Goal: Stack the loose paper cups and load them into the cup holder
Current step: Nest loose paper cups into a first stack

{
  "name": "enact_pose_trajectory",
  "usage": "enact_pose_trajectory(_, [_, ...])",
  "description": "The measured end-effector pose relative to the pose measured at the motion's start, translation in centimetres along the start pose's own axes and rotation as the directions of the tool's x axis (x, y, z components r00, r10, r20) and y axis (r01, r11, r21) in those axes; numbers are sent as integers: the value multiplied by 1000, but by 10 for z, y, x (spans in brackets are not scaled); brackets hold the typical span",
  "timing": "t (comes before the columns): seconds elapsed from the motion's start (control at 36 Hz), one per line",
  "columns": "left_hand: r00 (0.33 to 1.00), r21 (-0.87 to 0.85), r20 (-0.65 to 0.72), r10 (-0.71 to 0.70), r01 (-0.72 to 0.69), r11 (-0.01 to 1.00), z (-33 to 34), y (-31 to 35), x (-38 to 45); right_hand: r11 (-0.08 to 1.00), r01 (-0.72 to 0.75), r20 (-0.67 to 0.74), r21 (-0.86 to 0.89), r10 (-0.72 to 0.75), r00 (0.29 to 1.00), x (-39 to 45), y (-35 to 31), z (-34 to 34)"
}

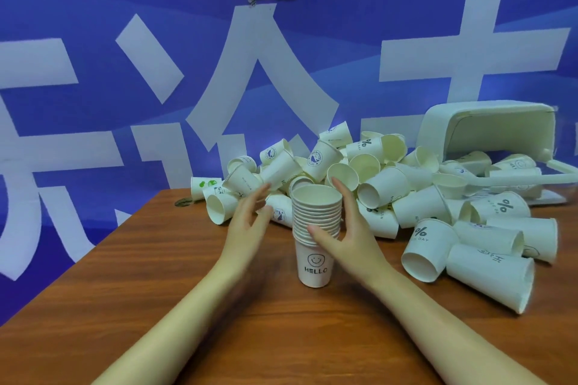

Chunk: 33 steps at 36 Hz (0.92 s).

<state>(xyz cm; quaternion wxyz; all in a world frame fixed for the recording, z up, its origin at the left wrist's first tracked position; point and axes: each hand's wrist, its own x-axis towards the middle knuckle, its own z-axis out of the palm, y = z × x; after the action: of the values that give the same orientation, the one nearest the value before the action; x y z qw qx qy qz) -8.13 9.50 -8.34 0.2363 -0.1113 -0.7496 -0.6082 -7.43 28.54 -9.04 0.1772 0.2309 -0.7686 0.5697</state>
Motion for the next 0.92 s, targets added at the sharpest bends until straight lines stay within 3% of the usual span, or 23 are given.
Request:
enact_pose_trajectory(0.11, [969,59,-216,-117,132,989,-24,2,48,997,3,-30,-71,-5,1000,4,5,-3])
enact_pose_trajectory(0.22, [922,257,-327,-208,298,919,-40,-7,95,991,-2,-71,-131,-8,997,8,8,-5])
enact_pose_trajectory(0.31, [882,333,-333,-335,442,833,-41,-15,121,985,2,-80,-175,-16,997,11,10,-7])
enact_pose_trajectory(0.44, [826,417,-324,-461,562,714,-44,-39,146,981,13,-69,-191,-27,997,13,12,-9])
enact_pose_trajectory(0.67, [831,602,-294,-472,544,584,-29,-40,161,977,62,-35,-205,-71,997,15,14,-7])
enact_pose_trajectory(0.75, [851,589,-269,-450,515,623,-23,-38,159,981,55,-35,-184,-63,997,16,14,-6])
enact_pose_trajectory(0.92, [931,448,-272,-245,348,824,-26,-21,147,996,-4,-53,-87,0,999,19,17,-5])
